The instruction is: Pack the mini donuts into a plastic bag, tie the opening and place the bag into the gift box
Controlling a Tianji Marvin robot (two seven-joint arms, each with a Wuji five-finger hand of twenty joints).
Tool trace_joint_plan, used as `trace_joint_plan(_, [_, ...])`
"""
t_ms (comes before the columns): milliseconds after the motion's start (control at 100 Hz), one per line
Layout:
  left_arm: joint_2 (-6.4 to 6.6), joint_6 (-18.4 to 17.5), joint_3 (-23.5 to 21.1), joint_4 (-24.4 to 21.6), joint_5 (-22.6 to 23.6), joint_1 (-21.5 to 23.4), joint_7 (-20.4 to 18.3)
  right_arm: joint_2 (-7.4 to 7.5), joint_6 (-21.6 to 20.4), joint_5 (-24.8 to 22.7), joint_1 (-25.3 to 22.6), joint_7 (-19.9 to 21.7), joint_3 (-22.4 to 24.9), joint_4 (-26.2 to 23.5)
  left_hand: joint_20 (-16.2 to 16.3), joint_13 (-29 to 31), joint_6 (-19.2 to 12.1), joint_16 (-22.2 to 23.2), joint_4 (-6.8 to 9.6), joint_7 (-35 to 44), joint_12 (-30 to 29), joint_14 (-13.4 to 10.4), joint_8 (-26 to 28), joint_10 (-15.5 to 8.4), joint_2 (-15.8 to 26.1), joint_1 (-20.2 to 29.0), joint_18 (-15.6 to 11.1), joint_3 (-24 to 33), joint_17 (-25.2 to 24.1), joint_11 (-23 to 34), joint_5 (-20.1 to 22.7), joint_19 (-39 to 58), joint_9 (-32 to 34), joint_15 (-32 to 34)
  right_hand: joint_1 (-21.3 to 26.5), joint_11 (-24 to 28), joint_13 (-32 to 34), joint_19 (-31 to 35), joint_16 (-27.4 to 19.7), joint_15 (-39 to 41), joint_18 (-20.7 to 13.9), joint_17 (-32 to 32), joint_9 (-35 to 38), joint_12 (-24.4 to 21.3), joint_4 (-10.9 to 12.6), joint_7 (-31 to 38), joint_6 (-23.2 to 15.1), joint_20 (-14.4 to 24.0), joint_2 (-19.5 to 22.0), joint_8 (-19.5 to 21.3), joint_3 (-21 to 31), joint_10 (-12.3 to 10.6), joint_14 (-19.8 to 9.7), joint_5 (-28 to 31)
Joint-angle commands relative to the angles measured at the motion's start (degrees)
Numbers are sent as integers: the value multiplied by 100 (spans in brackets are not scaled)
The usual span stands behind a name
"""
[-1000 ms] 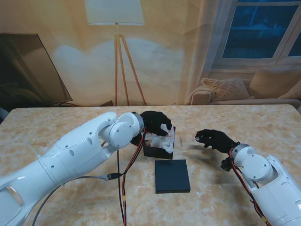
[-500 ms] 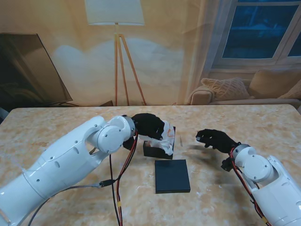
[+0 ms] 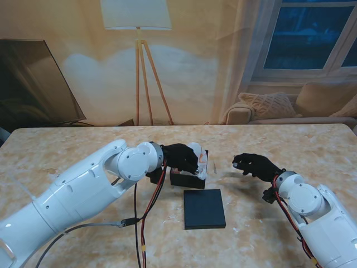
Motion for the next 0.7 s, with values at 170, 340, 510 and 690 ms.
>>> trace_joint_plan(170, [-151,116,59,59,-97,-84,83,-30,-3,-5,-44,81,-18,-11,-217,-299,82,-364,49,-448,-338,49,51,10,127,-171,0,213,-237,-298,2,-249,-159,-456,-29,-92,58,28,1,45,21,-21,-94,-1,111,-39,-43,-30,-51,3,55,-10,-35,-97])
trace_joint_plan(340, [-192,244,106,151,-304,-149,38,-29,-17,-2,-43,85,-18,-4,-450,-608,97,-703,71,-912,-640,35,43,17,204,-212,-44,284,-449,-578,-129,-655,-444,-865,-34,-93,63,24,3,49,11,-31,-98,-2,110,-40,-54,-32,-42,2,56,-10,-41,-100])
trace_joint_plan(510, [-260,356,247,408,-534,-282,-23,-28,-33,15,-33,96,-26,11,-724,-819,110,-1113,121,-1210,-845,-27,38,-17,363,-239,-120,190,-577,-707,-205,-963,-654,-1197,-25,-95,57,23,3,49,9,-30,-101,-1,109,-48,-37,-32,-14,-3,52,3,-45,-110])
trace_joint_plan(690, [-350,449,414,689,-757,-420,-77,-26,-34,24,-22,109,-36,25,-988,-1084,131,-1356,185,-1415,-923,-49,10,-21,481,-273,-269,115,-721,-770,-328,-1210,-879,-1364,-19,-97,62,21,6,54,17,-33,-101,-1,108,-49,-38,-32,-9,-5,36,-7,-30,-107])
